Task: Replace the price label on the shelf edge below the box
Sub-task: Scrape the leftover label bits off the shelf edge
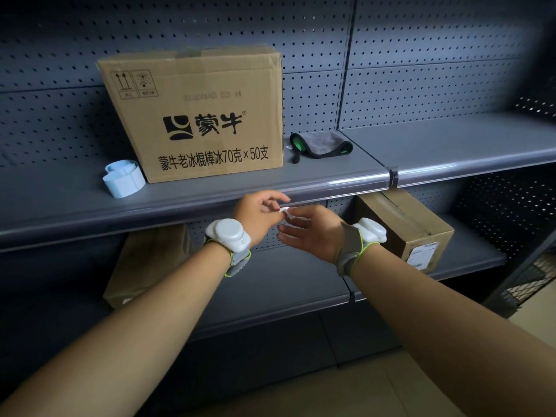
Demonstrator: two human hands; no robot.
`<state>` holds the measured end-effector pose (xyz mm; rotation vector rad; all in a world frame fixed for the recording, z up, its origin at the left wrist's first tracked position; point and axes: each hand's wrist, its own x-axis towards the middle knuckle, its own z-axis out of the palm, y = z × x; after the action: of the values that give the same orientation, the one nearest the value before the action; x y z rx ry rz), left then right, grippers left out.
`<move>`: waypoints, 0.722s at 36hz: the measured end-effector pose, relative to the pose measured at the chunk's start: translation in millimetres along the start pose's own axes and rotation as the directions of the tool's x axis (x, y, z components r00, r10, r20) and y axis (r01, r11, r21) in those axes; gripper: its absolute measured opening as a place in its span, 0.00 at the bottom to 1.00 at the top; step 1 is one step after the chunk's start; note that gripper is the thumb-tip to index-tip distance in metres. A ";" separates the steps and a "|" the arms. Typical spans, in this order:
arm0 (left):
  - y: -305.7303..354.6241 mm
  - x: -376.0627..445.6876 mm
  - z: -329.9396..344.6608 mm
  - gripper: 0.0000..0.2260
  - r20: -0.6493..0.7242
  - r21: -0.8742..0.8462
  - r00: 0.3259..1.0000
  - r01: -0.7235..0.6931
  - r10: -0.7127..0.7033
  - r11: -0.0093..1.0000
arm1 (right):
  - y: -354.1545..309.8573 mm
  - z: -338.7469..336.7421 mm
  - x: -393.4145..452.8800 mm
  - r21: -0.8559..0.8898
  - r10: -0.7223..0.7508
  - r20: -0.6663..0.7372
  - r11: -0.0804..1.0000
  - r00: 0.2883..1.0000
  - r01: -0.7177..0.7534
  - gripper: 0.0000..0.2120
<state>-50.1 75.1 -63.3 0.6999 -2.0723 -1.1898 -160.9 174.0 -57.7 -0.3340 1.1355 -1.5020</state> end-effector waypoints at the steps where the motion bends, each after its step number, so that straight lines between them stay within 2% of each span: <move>1: -3.0 -1.8 0.4 0.10 -0.015 0.004 1.000 0.023 -0.023 1.000 | 0.5 0.8 0.6 0.006 0.012 0.034 1.000 0.999 -0.012 0.06; 5: -10.2 -7.5 0.3 0.06 -0.050 -0.030 0.995 0.085 -0.086 0.996 | 4.9 4.0 5.7 -0.005 -0.061 0.006 0.998 0.998 0.062 0.07; 10: -16.6 -11.8 -5.3 0.08 -0.012 -0.121 0.989 0.142 -0.144 0.982 | 12.6 0.9 12.6 -0.034 -0.125 -0.031 0.992 0.992 0.124 0.03; 14: -21.0 -14.3 -9.7 0.09 -0.025 -0.116 0.980 0.192 -0.196 0.975 | 18.6 3.2 16.9 -0.081 -0.150 -0.044 0.986 0.988 0.147 0.02; 18: -22.2 -15.4 -12.9 0.07 -0.025 -0.194 0.965 0.250 -0.260 0.948 | 22.4 7.4 21.2 -0.097 -0.207 -0.062 0.975 0.976 0.201 0.10; 20: -22.2 -15.9 -15.2 0.06 -0.052 -0.238 0.962 0.249 -0.269 0.939 | 22.0 8.5 21.6 -0.094 -0.187 -0.042 0.979 0.981 0.183 0.10; 23: -23.1 -16.3 -20.3 0.13 -0.095 -0.269 0.955 0.246 -0.280 0.931 | 22.0 10.4 23.8 -0.118 -0.132 -0.007 0.984 0.991 0.130 0.06; 26: -26.8 -16.4 -24.4 0.18 -0.106 -0.180 0.960 0.239 -0.260 0.954 | 23.9 11.5 27.8 -0.190 -0.103 0.017 0.976 0.995 0.104 0.05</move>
<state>-17.7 61.5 -81.9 0.9546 -1.7927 -1.3988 -146.2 147.6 -81.4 -0.5364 1.2761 -1.4835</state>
